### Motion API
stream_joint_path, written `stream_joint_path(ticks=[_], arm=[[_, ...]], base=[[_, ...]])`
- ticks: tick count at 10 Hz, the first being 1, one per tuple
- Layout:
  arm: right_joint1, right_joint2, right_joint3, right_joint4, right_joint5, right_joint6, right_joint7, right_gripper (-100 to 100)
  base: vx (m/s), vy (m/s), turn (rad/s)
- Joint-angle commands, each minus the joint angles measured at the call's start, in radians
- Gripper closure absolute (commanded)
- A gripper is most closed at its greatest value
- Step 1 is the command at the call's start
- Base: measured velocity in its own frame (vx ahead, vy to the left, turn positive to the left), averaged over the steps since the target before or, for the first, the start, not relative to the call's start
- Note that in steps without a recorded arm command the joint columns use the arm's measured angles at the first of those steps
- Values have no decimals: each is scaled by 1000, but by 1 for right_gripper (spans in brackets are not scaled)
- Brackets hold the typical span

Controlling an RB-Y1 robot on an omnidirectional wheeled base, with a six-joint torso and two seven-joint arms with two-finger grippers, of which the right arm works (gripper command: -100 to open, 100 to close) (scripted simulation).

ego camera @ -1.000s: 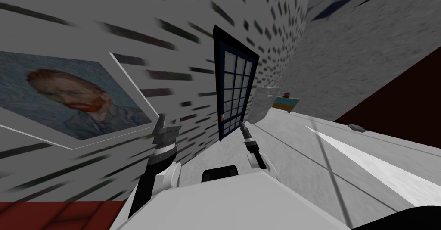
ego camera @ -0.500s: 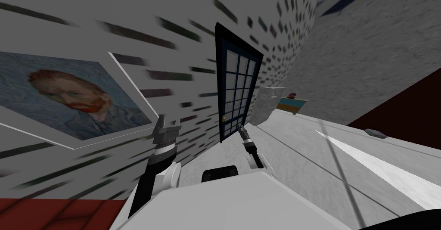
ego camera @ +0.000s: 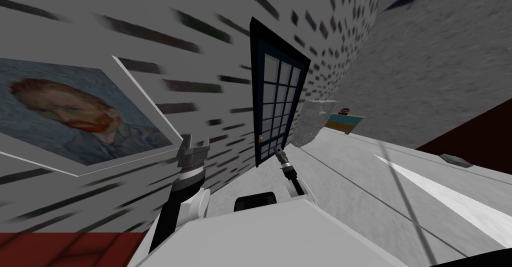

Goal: Pull the door open

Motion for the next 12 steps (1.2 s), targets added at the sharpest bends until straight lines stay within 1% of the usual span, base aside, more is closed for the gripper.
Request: stream_joint_path(ticks=[1,2,3,4,6,8,9,10,11,12], arm=[[-17,2,0,50,19,-15,50,-100],[-17,2,0,55,19,-15,58,-100],[-29,1,-2,88,30,-26,91,-100],[-29,1,-2,92,30,-26,91,-100],[-53,1,-5,156,52,-48,155,-100],[-75,2,-8,234,73,-69,213,-100],[-75,2,-8,234,73,-69,221,-100],[-86,2,-9,268,84,-80,253,-100],[-86,2,-9,268,84,-80,253,-100],[-97,3,-11,301,94,-90,282,-100]], base=[[69,-29,79],[53,-18,34],[52,-16,42],[40,-15,29],[59,-28,66],[98,-35,72],[65,-28,20],[55,-29,44],[36,-21,21],[38,-26,38]])
